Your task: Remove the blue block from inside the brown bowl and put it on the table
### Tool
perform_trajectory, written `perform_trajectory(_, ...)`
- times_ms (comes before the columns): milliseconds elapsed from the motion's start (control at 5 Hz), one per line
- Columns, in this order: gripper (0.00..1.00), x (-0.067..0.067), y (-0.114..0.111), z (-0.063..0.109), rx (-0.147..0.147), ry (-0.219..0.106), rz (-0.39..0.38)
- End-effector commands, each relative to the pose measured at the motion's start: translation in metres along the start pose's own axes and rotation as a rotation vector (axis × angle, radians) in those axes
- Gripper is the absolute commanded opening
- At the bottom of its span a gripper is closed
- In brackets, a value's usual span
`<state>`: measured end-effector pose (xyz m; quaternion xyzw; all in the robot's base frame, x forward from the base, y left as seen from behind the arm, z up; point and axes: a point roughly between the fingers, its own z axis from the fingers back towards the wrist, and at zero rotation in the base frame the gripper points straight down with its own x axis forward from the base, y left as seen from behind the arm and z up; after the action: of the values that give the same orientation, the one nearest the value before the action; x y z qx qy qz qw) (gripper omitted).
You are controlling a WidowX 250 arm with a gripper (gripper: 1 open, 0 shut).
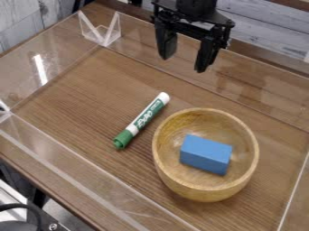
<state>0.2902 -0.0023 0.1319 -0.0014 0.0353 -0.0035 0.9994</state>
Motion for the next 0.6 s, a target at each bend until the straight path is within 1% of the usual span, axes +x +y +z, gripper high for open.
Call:
perform_trajectory(0,1.00,-0.005,-0.005,-0.006,0.002,0.019,-0.054)
perform_trajectory(200,1.00,-0.020,-0.020,-0.007,0.008,0.016,-0.213)
perform_trajectory(400,1.00,-0.029,-0.032,-0.007,0.015,0.014,-0.362)
